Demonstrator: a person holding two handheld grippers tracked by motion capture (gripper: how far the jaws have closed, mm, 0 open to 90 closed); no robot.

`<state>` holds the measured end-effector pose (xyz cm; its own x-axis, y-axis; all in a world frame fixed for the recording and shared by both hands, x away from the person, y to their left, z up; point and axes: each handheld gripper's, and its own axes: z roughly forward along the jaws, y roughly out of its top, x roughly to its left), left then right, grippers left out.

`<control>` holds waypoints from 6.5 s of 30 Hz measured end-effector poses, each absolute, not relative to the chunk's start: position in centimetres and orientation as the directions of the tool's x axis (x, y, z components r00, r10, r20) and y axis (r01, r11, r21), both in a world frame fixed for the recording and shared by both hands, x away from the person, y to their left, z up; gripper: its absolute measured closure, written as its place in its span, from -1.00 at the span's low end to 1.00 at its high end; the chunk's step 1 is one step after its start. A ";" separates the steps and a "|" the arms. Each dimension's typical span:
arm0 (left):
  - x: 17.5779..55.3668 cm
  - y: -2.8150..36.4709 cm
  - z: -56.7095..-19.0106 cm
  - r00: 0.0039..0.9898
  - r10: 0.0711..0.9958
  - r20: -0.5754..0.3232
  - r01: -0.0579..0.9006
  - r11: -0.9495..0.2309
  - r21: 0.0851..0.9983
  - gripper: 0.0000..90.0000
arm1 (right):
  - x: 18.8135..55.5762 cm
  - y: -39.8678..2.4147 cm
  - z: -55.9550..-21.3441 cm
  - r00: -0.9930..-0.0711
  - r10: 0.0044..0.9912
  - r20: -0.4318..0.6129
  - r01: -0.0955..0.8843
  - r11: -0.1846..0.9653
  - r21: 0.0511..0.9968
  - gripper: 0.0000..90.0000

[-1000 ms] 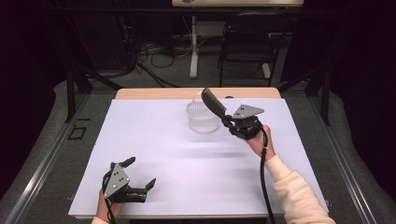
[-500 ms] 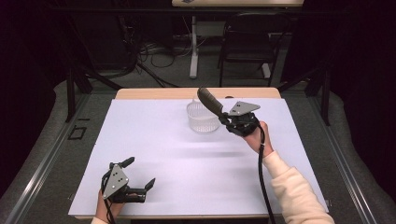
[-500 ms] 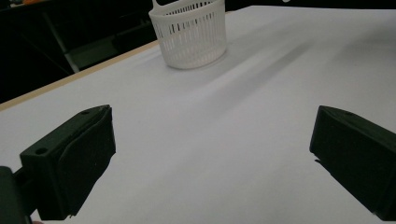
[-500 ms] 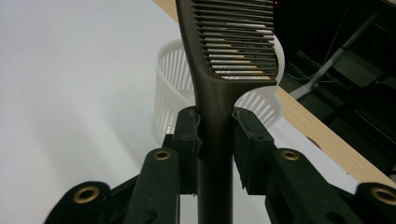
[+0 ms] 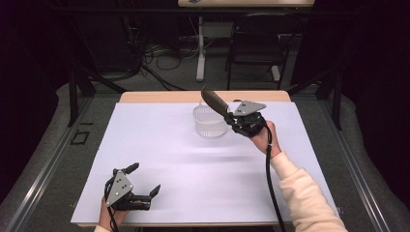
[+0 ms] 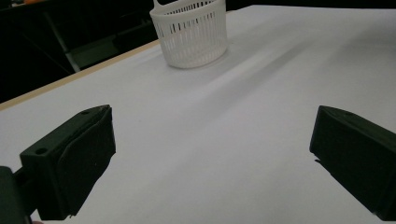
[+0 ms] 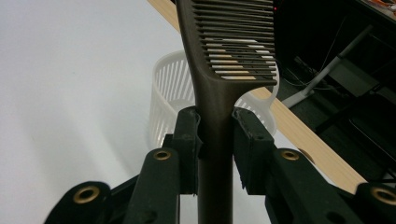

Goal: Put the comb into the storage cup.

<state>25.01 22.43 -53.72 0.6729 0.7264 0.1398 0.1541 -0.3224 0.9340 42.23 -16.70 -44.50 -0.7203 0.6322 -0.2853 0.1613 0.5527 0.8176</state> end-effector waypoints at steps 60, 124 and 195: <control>25.1 22.4 -53.7 0.671 0.729 0.137 0.156 -0.320 0.934 -1.00 | 44.3 -15.3 -42.1 -0.717 0.588 -0.375 0.094 0.614 0.783 0.60; 25.0 22.5 -53.7 0.669 0.731 0.134 0.156 -0.315 0.936 -1.00 | 47.0 -12.9 -42.1 -0.693 0.579 -0.430 0.014 0.608 0.794 0.60; 25.0 22.6 -53.7 0.671 0.730 0.132 0.154 -0.311 0.938 -1.00 | 48.1 -10.9 -43.8 -0.682 0.602 -0.415 -0.005 0.564 0.826 0.60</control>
<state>25.00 22.61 -53.68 0.6706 0.7300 0.1322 0.1537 -0.3111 0.9379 48.10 -10.93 -43.76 -0.6815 0.6024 -0.4155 -0.0049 0.5640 0.8257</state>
